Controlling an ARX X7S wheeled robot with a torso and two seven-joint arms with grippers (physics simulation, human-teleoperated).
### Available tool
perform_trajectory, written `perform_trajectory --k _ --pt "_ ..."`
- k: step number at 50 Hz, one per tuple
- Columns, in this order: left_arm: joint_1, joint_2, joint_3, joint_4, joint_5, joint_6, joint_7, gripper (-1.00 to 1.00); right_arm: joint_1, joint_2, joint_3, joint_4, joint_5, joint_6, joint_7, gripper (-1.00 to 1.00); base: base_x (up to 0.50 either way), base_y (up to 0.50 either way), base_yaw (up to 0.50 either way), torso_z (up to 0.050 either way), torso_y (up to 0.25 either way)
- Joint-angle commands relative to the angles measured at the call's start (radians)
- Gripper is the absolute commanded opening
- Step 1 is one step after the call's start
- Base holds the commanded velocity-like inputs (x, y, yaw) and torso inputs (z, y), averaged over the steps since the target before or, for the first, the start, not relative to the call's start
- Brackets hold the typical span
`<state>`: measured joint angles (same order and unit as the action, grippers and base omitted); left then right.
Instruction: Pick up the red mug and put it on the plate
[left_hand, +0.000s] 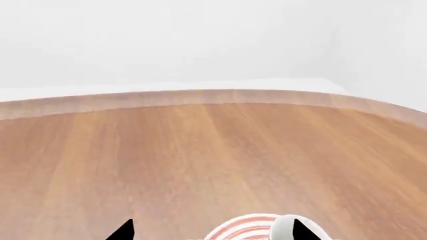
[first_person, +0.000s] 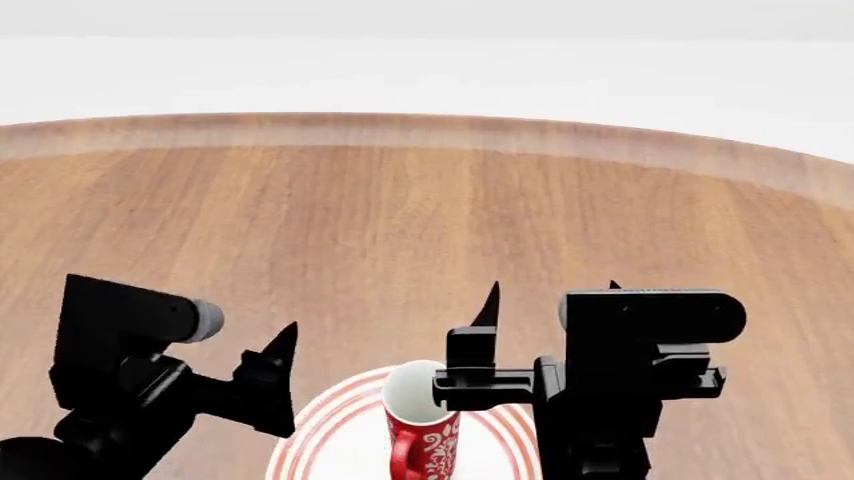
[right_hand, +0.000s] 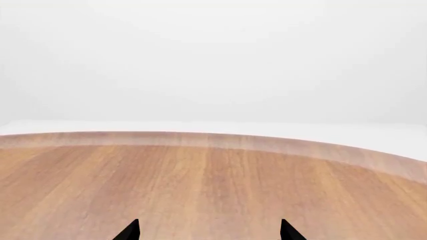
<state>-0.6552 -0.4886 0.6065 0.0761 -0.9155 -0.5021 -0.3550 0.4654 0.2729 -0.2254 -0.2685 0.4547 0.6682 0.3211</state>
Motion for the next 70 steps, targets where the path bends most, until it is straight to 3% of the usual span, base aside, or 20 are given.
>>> perform_trajectory --k 1,46,53,70 --pt "0.028 -0.021 -0.065 0.055 0.082 0.104 -0.121 1.0 -0.001 0.002 -0.005 0.002 0.0 -0.009 0.002 1.0 0.0 0.0 0.0 0.0 0.0" --pt "0.027 -0.024 -0.055 0.051 0.114 0.115 -0.137 1.0 0.003 0.011 -0.028 -0.009 0.012 -0.01 0.019 1.0 0.0 0.0 0.0 0.0 0.0" --pt "0.059 -0.047 -0.058 0.155 0.224 0.223 -0.166 1.0 -0.078 0.019 -0.003 -0.147 -0.028 -0.223 -0.001 1.0 0.0 0.0 0.0 0.0 0.0" --pt "0.059 -0.084 -0.068 0.267 0.225 0.205 -0.206 1.0 -0.084 0.039 -0.009 -0.222 -0.051 -0.242 0.021 1.0 0.0 0.0 0.0 0.0 0.0"
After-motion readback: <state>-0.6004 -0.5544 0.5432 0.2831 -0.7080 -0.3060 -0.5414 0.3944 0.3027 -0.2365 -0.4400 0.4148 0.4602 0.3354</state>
